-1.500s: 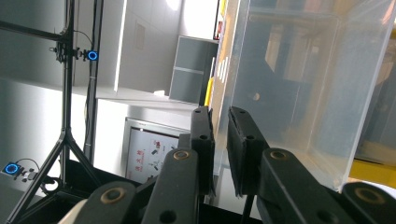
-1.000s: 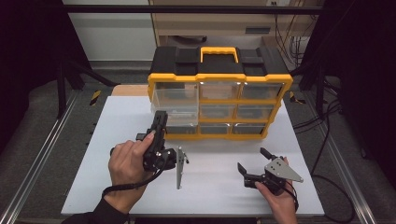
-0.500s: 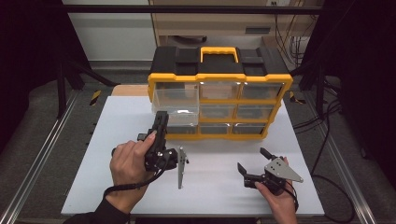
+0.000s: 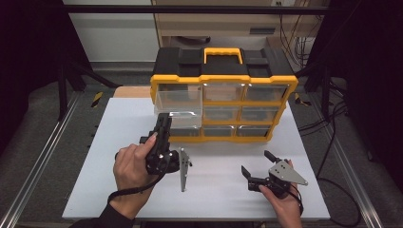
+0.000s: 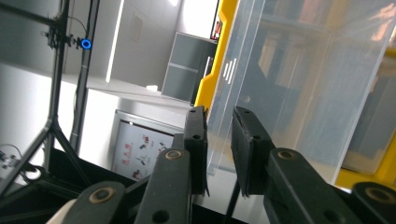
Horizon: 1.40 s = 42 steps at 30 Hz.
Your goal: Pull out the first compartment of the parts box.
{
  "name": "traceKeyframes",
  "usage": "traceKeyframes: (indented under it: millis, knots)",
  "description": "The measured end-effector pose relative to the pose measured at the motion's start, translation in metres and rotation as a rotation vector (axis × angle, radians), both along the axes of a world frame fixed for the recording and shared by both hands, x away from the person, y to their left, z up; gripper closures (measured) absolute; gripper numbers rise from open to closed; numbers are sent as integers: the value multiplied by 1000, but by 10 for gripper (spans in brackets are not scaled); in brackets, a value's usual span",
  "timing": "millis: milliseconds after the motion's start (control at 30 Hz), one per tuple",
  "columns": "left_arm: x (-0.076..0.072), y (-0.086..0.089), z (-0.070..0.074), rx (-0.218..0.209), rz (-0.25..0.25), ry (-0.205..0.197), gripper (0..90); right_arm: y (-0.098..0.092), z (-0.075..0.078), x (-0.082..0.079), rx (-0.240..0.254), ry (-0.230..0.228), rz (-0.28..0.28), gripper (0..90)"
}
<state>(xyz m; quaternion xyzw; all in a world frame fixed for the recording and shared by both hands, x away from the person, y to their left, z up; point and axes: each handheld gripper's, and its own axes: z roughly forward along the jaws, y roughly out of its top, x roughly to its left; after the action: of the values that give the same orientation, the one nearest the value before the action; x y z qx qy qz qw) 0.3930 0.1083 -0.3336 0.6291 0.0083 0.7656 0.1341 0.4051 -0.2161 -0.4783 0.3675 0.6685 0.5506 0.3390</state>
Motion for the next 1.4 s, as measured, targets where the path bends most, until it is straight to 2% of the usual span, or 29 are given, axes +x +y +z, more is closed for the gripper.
traceKeyframes:
  millis: [33,67,200,233,267,500,600,667,733,767,900,1067,1167,1200,1300,1400]
  knots:
    - [0,0,1,-15,-3,7,728,0,0,0,1,0,-1,27]
    - [0,1,1,-44,-17,19,728,0,0,0,1,0,-1,27]
    - [-3,5,1,-152,-33,50,625,0,1,-1,-2,-4,-1,29]
    - [-4,9,0,-218,-51,66,582,0,1,-1,-5,-5,1,34]
    - [-4,9,0,-218,-51,66,560,0,1,-1,-9,-3,5,37]
    - [-7,32,-5,-411,-74,139,463,2,0,0,-25,7,0,45]
    - [-6,43,-8,-465,-67,167,423,2,0,-1,-30,14,-14,50]
    - [-3,49,-11,-488,-62,185,395,1,0,-1,-15,25,-36,59]
    - [3,53,-12,-461,-18,227,363,1,2,0,2,44,-51,59]
    - [5,56,-12,-468,-8,242,350,0,2,1,6,48,-58,59]
    - [7,69,-14,-549,-17,290,318,-1,3,1,12,58,-76,56]
    - [9,83,-16,-586,-11,327,260,-1,2,4,-1,77,-84,53]
    - [9,89,-15,-622,-22,347,232,0,4,6,2,109,-85,53]
    - [9,91,-15,-630,-20,364,215,0,5,8,-5,136,-83,48]
    - [8,94,-17,-638,-19,381,199,1,3,12,-37,167,-93,46]
    - [7,97,-20,-648,-21,403,191,1,4,12,-51,174,-95,46]
